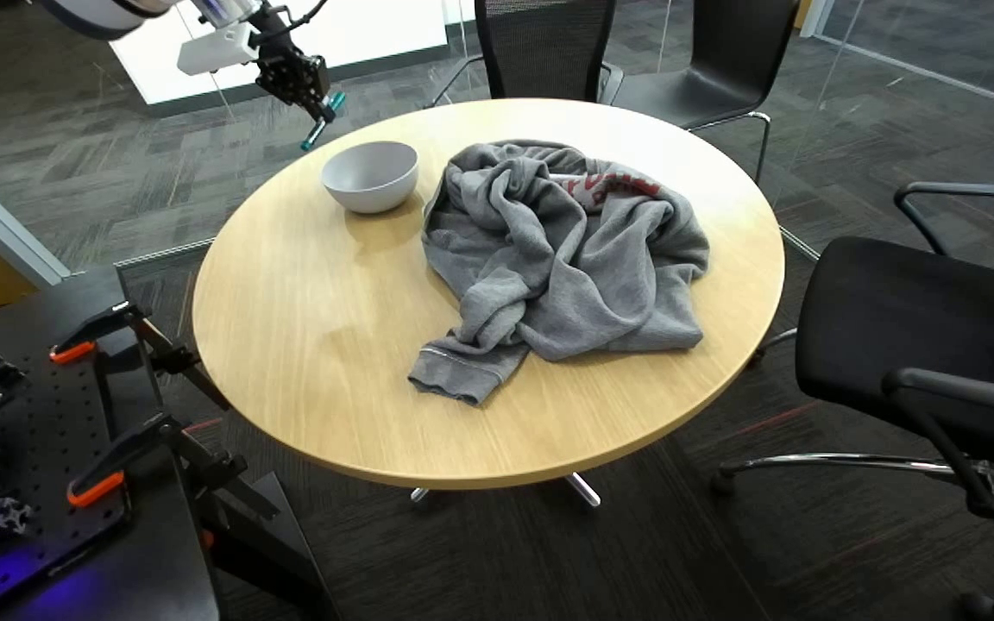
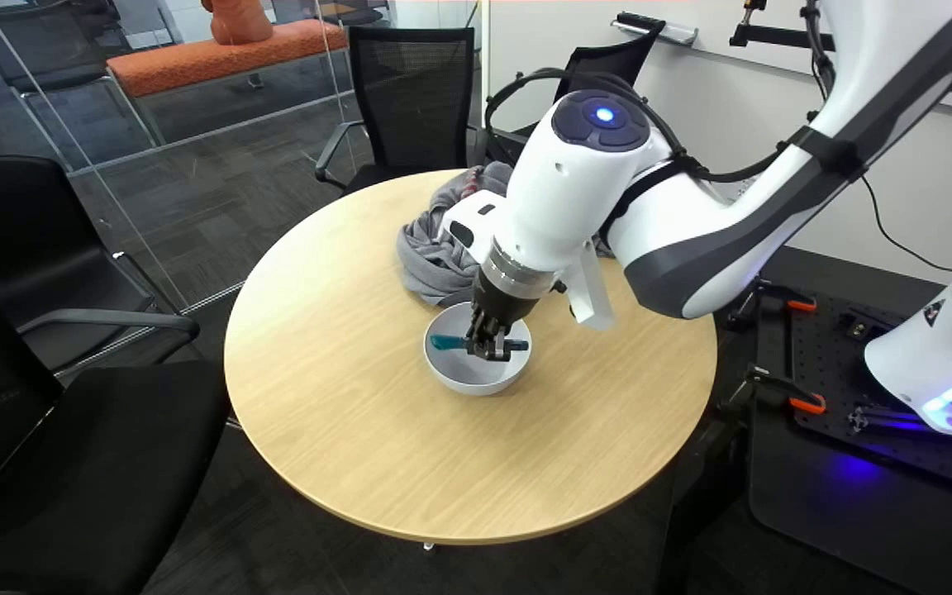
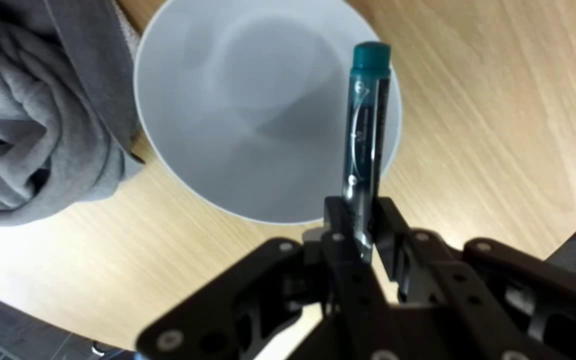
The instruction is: Put the marker in the bowl
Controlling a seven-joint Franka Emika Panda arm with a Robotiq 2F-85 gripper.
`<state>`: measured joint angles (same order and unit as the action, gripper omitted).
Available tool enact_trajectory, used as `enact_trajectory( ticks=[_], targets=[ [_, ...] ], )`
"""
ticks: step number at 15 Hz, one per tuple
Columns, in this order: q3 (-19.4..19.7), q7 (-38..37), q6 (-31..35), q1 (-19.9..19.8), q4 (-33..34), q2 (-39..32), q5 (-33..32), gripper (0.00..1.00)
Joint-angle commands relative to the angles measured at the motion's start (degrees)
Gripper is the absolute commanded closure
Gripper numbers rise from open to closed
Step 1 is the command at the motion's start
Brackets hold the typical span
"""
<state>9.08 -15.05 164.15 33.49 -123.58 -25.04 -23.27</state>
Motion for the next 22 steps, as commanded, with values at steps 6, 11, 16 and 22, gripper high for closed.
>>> enact_trajectory(
  ticks=[6, 11, 16, 22],
  targets=[
    [-6.93, 6.23, -1.61, -10.97, 3.92, -2.61, 3.31, 0.95],
    [-10.46, 10.88, -2.34, -14.71, 6.60, -6.18, 6.23, 0.95],
    [-9.71, 10.19, -1.82, -13.56, 6.56, -6.74, 5.70, 0.50],
    [-5.50, 4.03, 2.97, -7.67, -3.08, 2.25, 1.94, 0.05]
  ],
)
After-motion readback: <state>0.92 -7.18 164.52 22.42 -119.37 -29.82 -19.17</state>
